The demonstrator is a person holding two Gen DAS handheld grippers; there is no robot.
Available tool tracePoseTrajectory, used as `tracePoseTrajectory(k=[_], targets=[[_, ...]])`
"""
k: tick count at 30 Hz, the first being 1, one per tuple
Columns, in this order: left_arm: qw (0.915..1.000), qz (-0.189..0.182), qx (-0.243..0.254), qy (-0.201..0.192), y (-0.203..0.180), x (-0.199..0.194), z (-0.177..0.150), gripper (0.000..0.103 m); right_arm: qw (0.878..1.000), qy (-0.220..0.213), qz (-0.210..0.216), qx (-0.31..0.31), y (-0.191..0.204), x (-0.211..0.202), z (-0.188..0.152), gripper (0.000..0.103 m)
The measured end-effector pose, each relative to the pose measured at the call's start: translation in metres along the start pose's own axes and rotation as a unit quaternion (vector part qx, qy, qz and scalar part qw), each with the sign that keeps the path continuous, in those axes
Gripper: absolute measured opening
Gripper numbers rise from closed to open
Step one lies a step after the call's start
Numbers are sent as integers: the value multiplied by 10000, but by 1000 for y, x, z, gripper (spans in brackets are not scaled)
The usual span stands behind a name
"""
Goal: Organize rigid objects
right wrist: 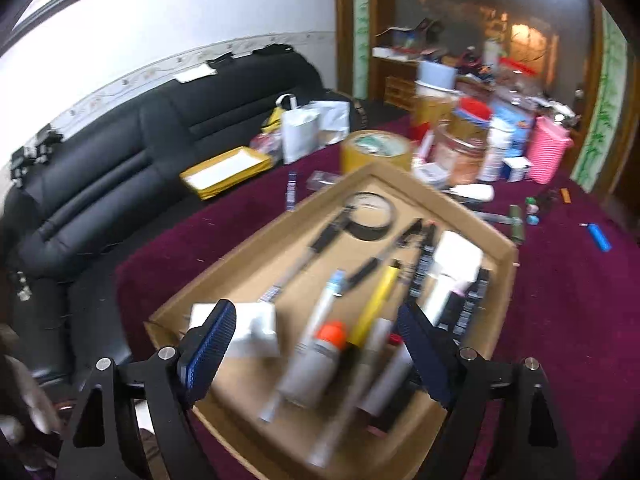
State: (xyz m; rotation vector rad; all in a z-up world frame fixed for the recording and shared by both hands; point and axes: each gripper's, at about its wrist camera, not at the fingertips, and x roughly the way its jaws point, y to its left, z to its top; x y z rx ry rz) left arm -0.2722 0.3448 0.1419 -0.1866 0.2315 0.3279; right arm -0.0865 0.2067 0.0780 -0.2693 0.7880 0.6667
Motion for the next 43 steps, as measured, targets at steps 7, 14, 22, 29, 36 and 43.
tracePoseTrajectory(k=[7, 14, 22, 29, 36, 43], targets=[[9986, -408, -318, 95, -33, -8, 15, 103, 9987, -198, -441, 140, -29, -24, -26, 87], [9997, -125, -159, 104, -66, -14, 16, 103, 9949, -481, -692, 556, -67, -53, -55, 90], [9977, -70, -232, 634, -89, 2, 9, 103, 9895, -685, -890, 911, -101, -72, -80, 90], [9930, -41, 38, 1179, -117, 22, -14, 103, 9876, -704, -994, 993, -113, -77, -92, 91], [9871, 123, 75, 1594, -118, 36, -37, 103, 9884, -690, -997, 913, -108, -76, -93, 91], [9832, 419, 81, 1773, -107, 45, -44, 103, 9899, -694, -1096, 575, -88, -74, -89, 92]])
